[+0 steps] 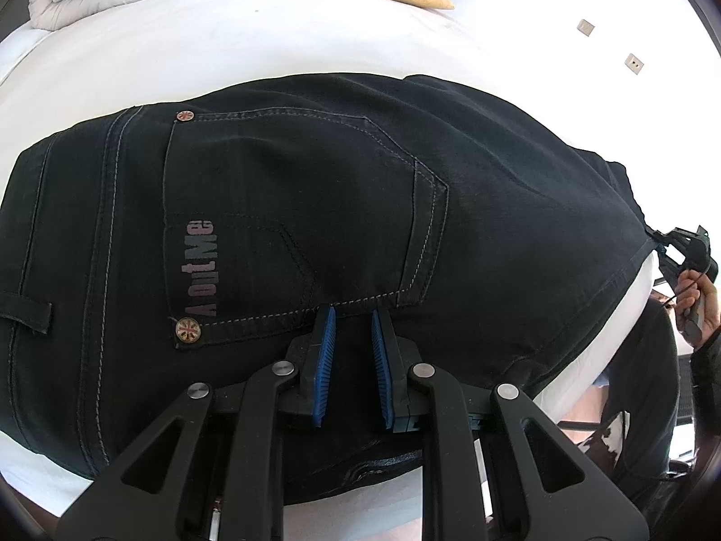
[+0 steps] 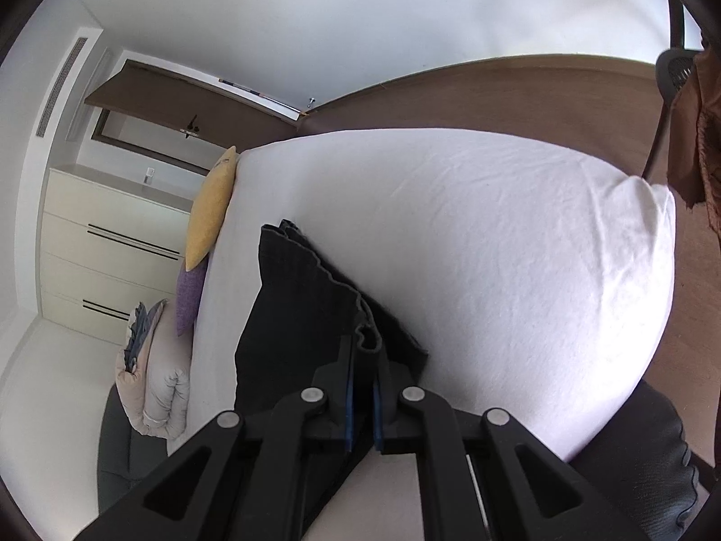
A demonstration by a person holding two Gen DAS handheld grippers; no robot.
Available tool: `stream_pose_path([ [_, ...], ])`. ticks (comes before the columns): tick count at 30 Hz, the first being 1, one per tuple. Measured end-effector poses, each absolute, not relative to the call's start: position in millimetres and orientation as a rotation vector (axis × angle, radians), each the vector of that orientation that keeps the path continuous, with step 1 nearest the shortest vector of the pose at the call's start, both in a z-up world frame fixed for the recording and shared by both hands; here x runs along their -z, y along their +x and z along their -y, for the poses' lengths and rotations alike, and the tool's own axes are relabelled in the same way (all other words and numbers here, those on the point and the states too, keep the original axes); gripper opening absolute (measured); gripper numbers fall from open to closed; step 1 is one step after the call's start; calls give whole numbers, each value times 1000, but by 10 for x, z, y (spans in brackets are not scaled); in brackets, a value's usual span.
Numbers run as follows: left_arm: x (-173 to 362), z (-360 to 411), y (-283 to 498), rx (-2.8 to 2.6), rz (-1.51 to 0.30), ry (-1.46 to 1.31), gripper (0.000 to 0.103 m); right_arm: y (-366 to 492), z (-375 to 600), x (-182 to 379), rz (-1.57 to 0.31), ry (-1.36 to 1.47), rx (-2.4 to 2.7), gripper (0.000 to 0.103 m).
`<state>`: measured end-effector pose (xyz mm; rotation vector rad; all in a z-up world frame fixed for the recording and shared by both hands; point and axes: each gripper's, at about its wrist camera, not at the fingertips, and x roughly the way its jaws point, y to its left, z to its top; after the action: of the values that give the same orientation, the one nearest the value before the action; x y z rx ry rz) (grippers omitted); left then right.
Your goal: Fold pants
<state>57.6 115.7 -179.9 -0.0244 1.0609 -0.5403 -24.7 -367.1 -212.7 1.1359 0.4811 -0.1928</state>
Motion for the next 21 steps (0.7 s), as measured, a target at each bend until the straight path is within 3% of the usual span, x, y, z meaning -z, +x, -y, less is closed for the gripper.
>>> stream_pose_path([
  [7, 1824, -1204, 526, 543, -1041, -52, 17, -283, 3659, 1975, -490, 969, 225, 8],
  [8, 1830, -1204, 523, 542, -1040, -55, 17, -349, 3675, 1900, -490, 947, 285, 18],
  [9, 1835, -1205, 515, 541, -1037, -56, 17, -418, 3680, 1823, -491, 925, 362, 42],
  [11, 1839, -1213, 504, 542, -1033, -59, 17, -554, 3645, 1671, -441, 936, 364, 52],
  [15, 1842, -1219, 485, 541, -1026, -66, 17, -348, 2979, 1489, -550, 887, 26, 49],
  [18, 1836, -1230, 460, 538, -1022, -67, 17, -46, 2216, 1636, -685, 968, -332, 38],
  [21, 1821, -1218, 440, 536, -1022, -58, 17, 208, 1632, 1852, -803, 1038, -496, 38],
])
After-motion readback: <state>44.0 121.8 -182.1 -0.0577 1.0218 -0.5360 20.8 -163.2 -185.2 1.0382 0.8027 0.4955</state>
